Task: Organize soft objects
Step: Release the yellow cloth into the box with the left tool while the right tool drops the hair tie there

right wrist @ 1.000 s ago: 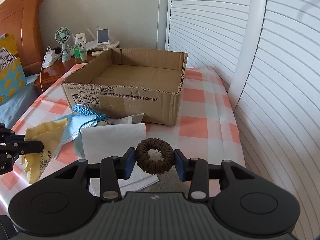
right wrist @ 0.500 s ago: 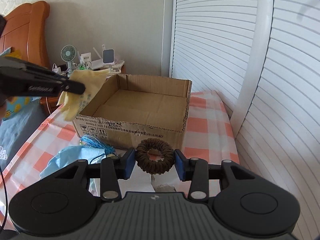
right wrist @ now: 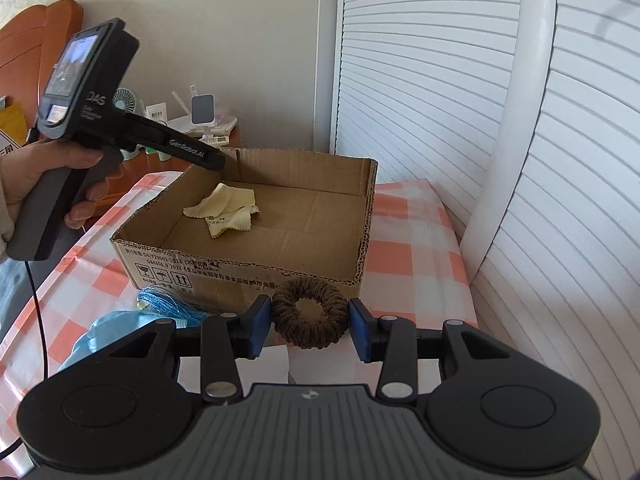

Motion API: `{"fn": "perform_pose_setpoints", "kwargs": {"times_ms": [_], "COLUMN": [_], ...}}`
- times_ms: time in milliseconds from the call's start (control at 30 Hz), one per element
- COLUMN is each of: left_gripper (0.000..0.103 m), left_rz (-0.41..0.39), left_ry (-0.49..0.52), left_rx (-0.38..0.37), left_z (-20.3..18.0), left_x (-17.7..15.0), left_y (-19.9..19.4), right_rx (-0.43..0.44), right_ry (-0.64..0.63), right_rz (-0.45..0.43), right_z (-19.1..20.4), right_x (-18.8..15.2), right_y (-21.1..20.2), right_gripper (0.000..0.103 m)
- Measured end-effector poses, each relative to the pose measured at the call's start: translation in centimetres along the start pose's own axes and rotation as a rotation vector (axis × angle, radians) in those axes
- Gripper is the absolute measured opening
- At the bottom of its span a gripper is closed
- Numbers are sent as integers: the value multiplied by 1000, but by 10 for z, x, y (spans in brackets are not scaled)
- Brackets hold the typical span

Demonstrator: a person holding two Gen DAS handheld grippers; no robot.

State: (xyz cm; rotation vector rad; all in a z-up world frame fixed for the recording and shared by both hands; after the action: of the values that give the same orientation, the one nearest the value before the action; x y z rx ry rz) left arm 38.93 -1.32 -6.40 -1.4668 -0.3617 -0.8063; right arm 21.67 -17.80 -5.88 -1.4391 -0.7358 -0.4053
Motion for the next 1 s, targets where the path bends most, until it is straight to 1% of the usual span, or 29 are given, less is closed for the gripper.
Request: {"fn": "perform_pose_setpoints", "kwargs": {"times_ms": [67, 100, 167, 200, 267, 400, 500, 633, 733, 867, 1000], "left_gripper": [92, 94, 95, 99, 101, 102, 102, 102, 102, 102, 102], "left_rz": [-21, -35, -61, -70, -88, -88, -62, 0, 37, 55, 44], "left_ry": [-3, 1, 7, 15, 28, 17, -21, -47, -51, -30, -10], "left_rx": [-20, -29, -27, -32, -54, -51, -36, -60, -39, -11, 2], "left_z": [-2, -4, -8, -11, -19, -26, -26, -33, -36, -41, -41], "left_x": [-7, -11, -21, -27, -40, -77, -110, -152, -178, -195, -194], "left_y": [-18, -29, -56, -69, -95, -128, -139, -143, -145, -145, -145], "right_rx": [-7, -7, -4, -1, 12, 17, 23, 20, 29, 37, 51], "right_ry": [3, 5, 9, 9, 8, 2, -6, -28, -44, -61, -61], "right_rz": [-2, -4, -14, -20, -30, -45, -51, -51, -43, -15, 14], "right_z": [-1, -2, -1, 0, 2, 5, 8, 12, 14, 16, 16], "right_x": [2, 2, 6, 7, 14, 28, 42, 61, 77, 98, 122], "right_y": [-1, -2, -6, -8, -11, -13, -10, 1, 17, 50, 81], "right_gripper": [47, 47, 47, 47, 47, 47, 47, 47, 47, 47, 47]}}
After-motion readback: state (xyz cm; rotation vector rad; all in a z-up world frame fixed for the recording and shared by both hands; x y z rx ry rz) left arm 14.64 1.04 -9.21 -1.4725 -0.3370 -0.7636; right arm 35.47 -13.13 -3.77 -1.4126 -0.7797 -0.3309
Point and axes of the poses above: each gripper's, at about its wrist camera, not at the fingertips, and y roughly the way its jaws point, z to its left, x to its top, the point moved 10 cm from there along y, roughly the way its jaws point, and after that the axes turned 8 degrees about z, right-handed, at the moved point
